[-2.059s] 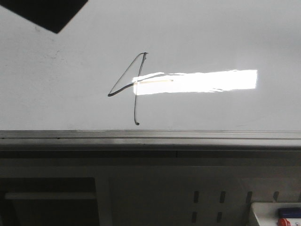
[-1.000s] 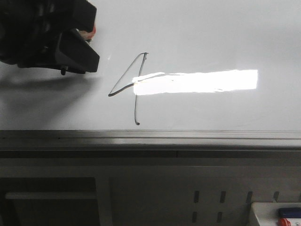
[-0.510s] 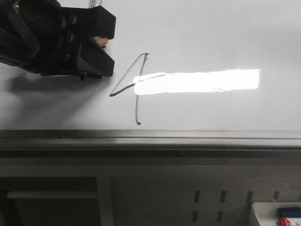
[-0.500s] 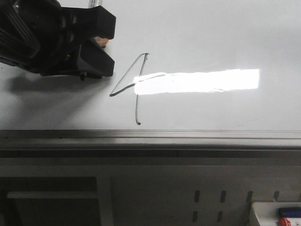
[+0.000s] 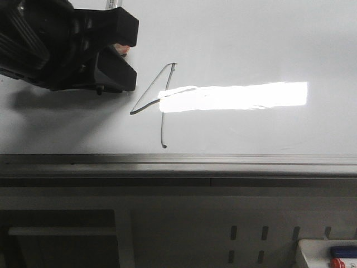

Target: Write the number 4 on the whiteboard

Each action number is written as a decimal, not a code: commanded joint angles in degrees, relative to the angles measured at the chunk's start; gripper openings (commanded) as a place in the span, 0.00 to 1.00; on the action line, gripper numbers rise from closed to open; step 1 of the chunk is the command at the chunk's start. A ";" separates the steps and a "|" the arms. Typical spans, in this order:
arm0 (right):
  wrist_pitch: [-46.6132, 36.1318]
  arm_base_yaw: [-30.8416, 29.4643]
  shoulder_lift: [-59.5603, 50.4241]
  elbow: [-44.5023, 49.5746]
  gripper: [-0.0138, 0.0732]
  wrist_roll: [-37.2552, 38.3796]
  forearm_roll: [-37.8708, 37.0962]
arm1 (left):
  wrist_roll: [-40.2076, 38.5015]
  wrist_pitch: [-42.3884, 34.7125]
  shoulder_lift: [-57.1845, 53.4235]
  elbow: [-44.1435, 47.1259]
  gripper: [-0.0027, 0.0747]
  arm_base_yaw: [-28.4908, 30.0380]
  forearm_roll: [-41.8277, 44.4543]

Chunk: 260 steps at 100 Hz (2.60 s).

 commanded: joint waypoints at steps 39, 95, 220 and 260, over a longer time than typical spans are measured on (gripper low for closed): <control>-3.48 -0.34 0.14 -1.51 0.08 0.14 2.44 | -0.28 0.28 0.16 -1.13 0.56 0.49 -2.27; -3.32 -0.34 0.14 -1.51 0.08 0.14 2.44 | -0.18 -0.17 -7.55 -1.13 0.71 0.49 -2.13; -24.82 -0.34 -25.45 25.52 0.08 0.14 5.57 | 0.32 36.78 -60.21 -0.02 0.01 0.49 17.00; -24.31 -0.34 -26.81 27.94 0.08 0.14 5.57 | 0.32 37.03 -60.21 -0.02 0.01 0.49 16.38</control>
